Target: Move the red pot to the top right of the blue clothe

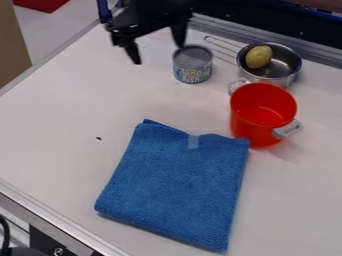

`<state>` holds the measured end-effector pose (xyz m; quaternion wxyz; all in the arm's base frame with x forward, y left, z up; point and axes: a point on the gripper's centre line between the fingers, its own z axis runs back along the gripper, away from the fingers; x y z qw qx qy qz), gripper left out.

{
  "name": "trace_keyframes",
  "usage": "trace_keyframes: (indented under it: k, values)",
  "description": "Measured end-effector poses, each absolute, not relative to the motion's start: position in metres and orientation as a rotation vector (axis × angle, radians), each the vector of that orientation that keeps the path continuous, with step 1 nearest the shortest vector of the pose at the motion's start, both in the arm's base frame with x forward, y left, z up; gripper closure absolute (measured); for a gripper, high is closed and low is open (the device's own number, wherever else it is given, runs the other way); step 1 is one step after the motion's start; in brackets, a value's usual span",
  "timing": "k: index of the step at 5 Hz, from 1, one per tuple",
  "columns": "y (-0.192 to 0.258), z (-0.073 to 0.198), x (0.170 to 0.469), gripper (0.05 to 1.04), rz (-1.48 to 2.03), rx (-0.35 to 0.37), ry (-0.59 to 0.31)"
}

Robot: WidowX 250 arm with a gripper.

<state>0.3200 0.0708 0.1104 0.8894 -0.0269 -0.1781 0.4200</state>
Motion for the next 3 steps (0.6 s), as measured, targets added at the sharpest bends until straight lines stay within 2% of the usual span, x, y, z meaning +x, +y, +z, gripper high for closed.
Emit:
trace_keyframes:
  k: [1, 3]
  values:
    - [0.099, 0.112, 0.311, 0.084, 0.926, -0.003, -0.355]
    - [0.114, 0.096, 0.287, 0.084, 0.795, 0.031, -0.271]
